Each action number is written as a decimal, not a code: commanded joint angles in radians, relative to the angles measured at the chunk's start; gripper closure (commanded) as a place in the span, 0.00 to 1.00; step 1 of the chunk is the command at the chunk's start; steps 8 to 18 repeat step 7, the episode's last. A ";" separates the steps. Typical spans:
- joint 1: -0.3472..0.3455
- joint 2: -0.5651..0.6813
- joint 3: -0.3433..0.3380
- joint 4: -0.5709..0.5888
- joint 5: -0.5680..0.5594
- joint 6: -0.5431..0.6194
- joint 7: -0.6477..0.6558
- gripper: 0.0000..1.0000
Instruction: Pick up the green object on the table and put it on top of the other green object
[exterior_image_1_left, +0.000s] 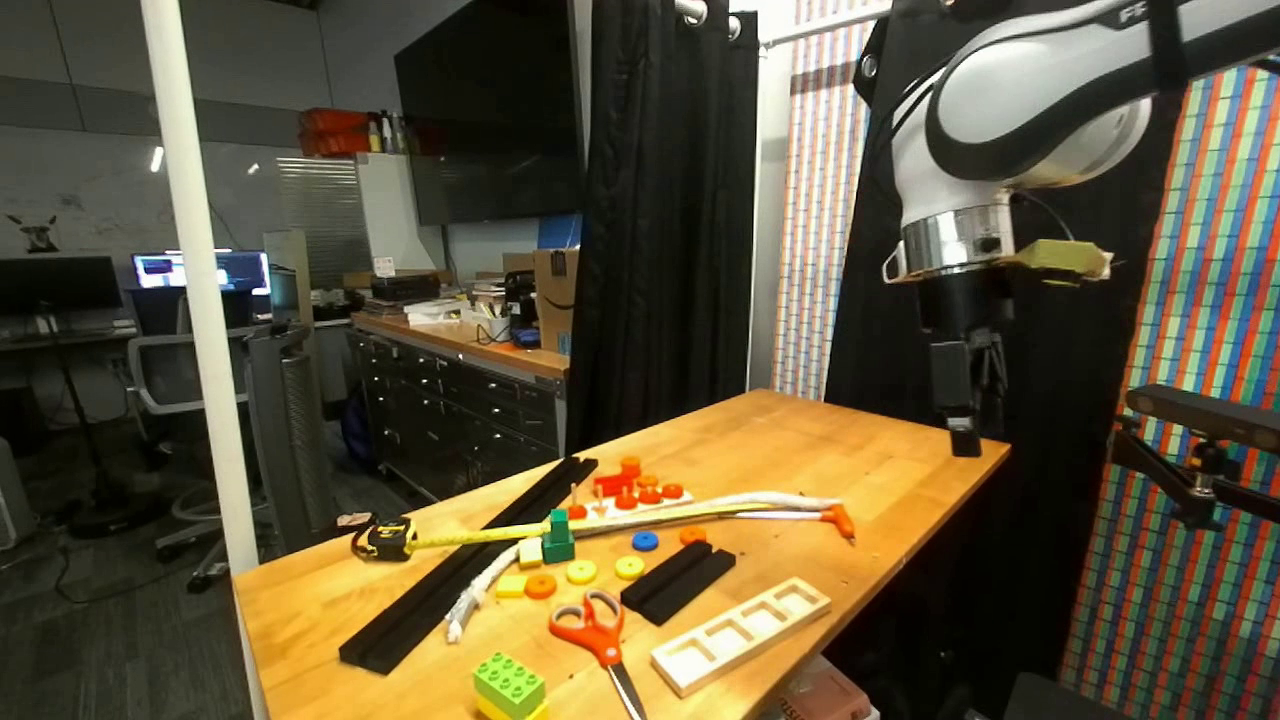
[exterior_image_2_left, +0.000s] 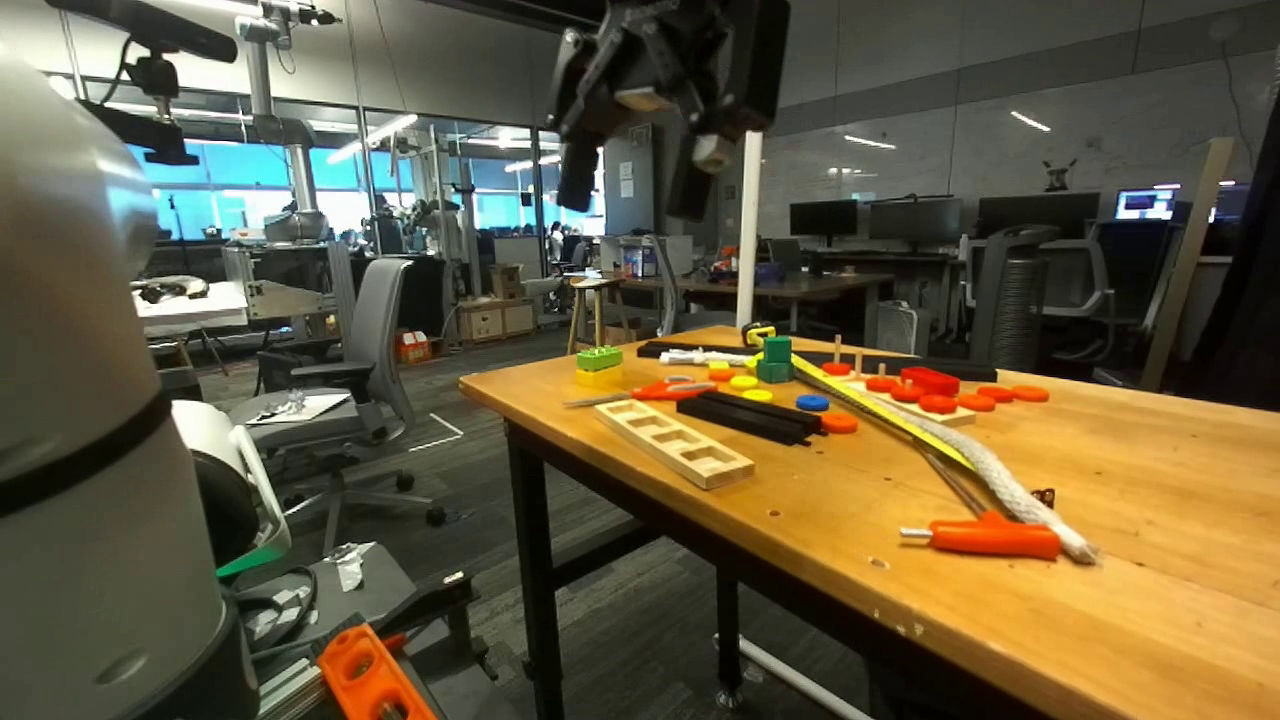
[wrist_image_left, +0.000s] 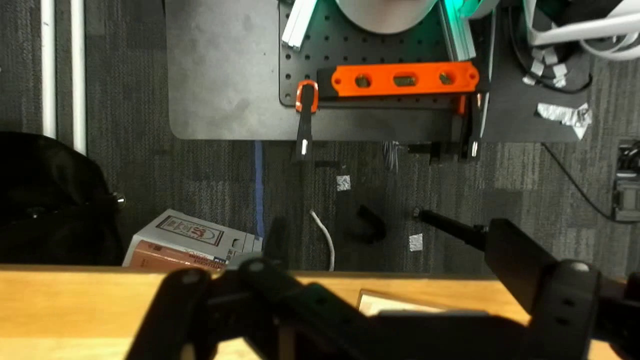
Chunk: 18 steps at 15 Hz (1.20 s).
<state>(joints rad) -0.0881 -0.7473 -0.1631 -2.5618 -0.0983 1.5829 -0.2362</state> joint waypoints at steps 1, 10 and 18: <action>0.008 -0.052 0.000 -0.022 -0.005 -0.030 0.004 0.00; 0.014 -0.180 0.009 -0.087 -0.011 -0.056 0.009 0.00; 0.014 -0.180 0.009 -0.087 -0.011 -0.056 0.009 0.00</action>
